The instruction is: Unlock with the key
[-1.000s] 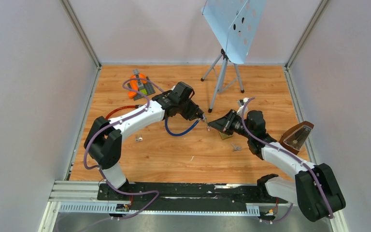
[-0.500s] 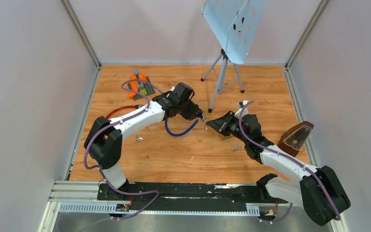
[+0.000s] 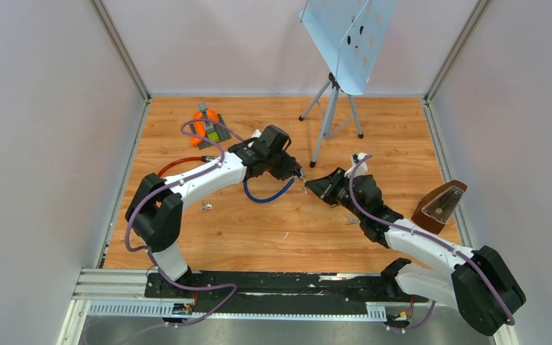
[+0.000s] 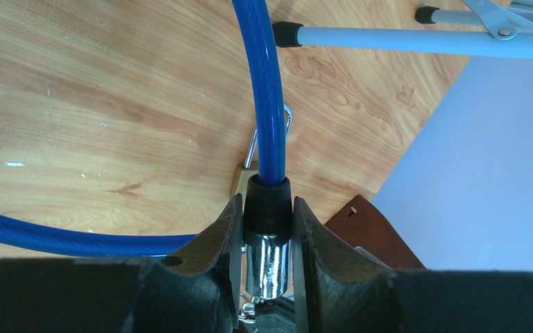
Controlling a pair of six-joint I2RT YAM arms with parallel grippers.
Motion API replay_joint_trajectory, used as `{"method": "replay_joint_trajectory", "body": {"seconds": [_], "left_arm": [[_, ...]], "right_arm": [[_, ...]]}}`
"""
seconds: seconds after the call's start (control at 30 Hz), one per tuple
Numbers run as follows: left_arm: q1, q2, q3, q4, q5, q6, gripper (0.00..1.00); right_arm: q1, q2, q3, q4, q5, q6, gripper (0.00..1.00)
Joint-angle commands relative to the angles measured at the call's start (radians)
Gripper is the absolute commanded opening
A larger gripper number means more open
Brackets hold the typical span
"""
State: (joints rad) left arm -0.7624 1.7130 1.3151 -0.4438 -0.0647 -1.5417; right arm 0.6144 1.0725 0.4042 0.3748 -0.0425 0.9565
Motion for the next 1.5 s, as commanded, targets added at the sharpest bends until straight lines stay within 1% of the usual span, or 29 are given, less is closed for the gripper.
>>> {"method": "replay_joint_trajectory", "body": {"seconds": [0.0,0.17,0.37,0.57,0.63,0.73,0.8,0.87,0.9,0.97,1.17,1.23,1.33,1.47], "left_arm": [[-0.054,-0.066,-0.009,0.022,0.016,0.036,0.0],[-0.074,-0.104,-0.024,0.02,-0.012,0.059,0.0],[-0.1,-0.136,-0.053,0.044,-0.029,0.084,0.0],[-0.116,-0.134,-0.085,0.084,0.017,0.05,0.0],[-0.118,-0.131,-0.087,0.093,0.022,0.045,0.0],[-0.116,-0.162,-0.112,0.128,-0.028,0.067,0.0],[-0.115,-0.2,-0.153,0.212,-0.057,0.089,0.0],[-0.115,-0.239,-0.216,0.336,-0.069,0.113,0.0],[-0.115,-0.251,-0.254,0.43,-0.07,0.122,0.0],[-0.114,-0.281,-0.297,0.537,-0.068,0.144,0.0],[-0.115,-0.338,-0.363,0.711,-0.058,0.222,0.0],[-0.115,-0.348,-0.388,0.777,-0.043,0.24,0.0],[-0.115,-0.357,-0.409,0.859,-0.015,0.264,0.0],[-0.115,-0.371,-0.433,0.914,0.0,0.291,0.0]], "right_arm": [[0.003,-0.015,0.037,0.043,0.042,-0.034,0.0],[0.0,0.009,0.049,0.067,0.042,-0.029,0.0],[-0.022,-0.008,0.045,0.124,0.034,-0.058,0.0],[-0.029,0.025,0.049,0.159,0.024,-0.046,0.0],[-0.032,0.026,0.053,0.152,0.019,-0.049,0.0],[-0.048,0.01,0.061,0.102,0.003,-0.007,0.0],[-0.073,-0.003,0.056,0.07,-0.042,0.049,0.0],[-0.105,-0.008,0.042,0.077,-0.106,0.119,0.0],[-0.123,-0.009,0.034,0.084,-0.142,0.159,0.0],[-0.163,-0.008,0.013,0.112,-0.205,0.227,0.0],[-0.232,0.034,-0.026,0.24,-0.37,0.409,0.0],[-0.244,0.058,-0.026,0.295,-0.421,0.441,0.0],[-0.254,0.088,-0.008,0.313,-0.473,0.475,0.0],[-0.268,0.142,-0.007,0.408,-0.547,0.555,0.0]]}}
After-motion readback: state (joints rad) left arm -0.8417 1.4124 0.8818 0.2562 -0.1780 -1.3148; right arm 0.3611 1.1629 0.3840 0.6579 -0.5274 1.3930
